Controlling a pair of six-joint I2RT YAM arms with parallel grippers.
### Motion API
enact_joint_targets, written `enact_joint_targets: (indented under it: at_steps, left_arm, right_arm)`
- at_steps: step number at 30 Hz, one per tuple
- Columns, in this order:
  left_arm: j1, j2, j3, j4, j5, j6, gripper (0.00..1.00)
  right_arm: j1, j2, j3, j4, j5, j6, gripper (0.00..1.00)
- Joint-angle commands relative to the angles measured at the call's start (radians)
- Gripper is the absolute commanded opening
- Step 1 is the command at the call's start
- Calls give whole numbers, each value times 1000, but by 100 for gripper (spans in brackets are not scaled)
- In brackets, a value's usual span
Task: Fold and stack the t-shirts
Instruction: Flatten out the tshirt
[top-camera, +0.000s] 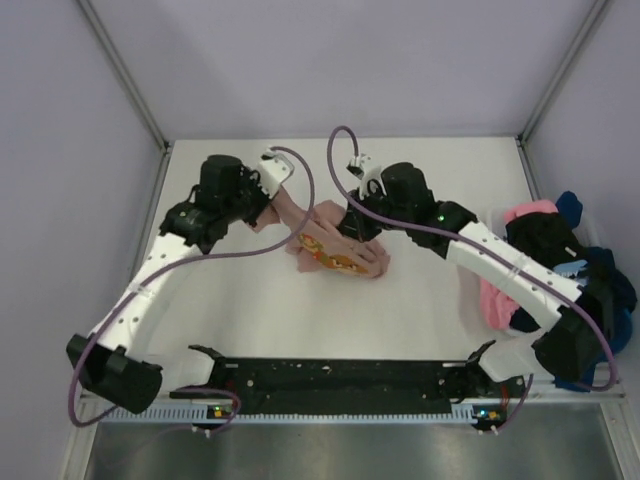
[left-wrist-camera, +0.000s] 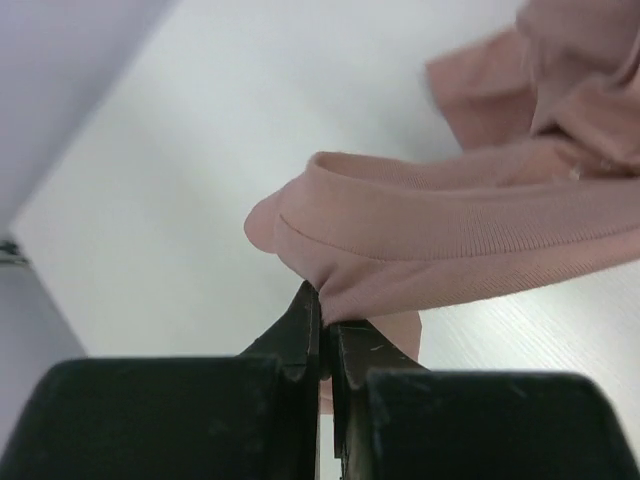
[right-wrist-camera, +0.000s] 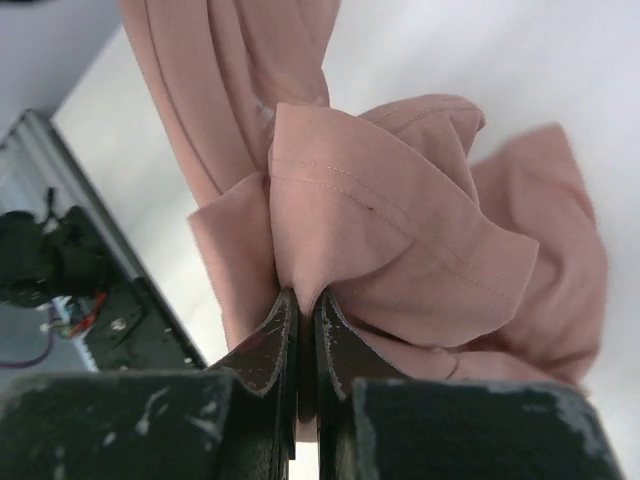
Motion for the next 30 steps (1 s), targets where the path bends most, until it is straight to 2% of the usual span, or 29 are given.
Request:
enact_joint_targets:
  at_steps: [1, 4, 7, 10, 12, 14, 16, 19, 22, 24, 26, 28, 30]
  left_arm:
    - [0, -172, 243, -237, -93, 25, 0]
    - [0, -226, 378, -359, -110, 36, 0]
    - [-1, -251, 484, -407, -154, 34, 0]
    - [-1, -245, 597, -417, -179, 33, 0]
    - [-1, -235, 639, -398, -206, 37, 0]
    - [0, -220, 676, -378, -212, 42, 0]
    - [0, -202, 717, -369, -142, 25, 0]
    - [-3, -180, 779, -384, 112, -26, 0]
    - [-15, -179, 753, -444, 411, -32, 0]
    - [-50, -182, 669, -459, 522, -24, 0]
    - [-139, -168, 575, -446, 512, -15, 0]
    - [-269, -127, 489, -415, 402, 14, 0]
    - [-395, -59, 429, -394, 319, 58, 0]
  right_arm:
    - [101, -149, 47, 18, 9, 79, 0]
    - [168, -178, 22, 56, -13, 138, 0]
    - [168, -201, 5, 79, 4, 195, 0]
    - [130, -195, 16, 82, 85, 169, 0]
    - [57, -144, 53, 122, 47, 167, 0]
    - [-3, -19, 164, 180, -16, 190, 0]
    - [-13, 110, 337, 208, 2, 210, 0]
    - [-13, 300, 578, 324, -40, 286, 0]
    - [-22, 458, 770, 323, -10, 299, 0]
    - [-51, 508, 797, 332, -39, 299, 0]
    - [-91, 512, 737, 355, -65, 311, 0]
    - [-149, 490, 629, 393, -82, 348, 2]
    - [-227, 460, 517, 392, -102, 371, 11]
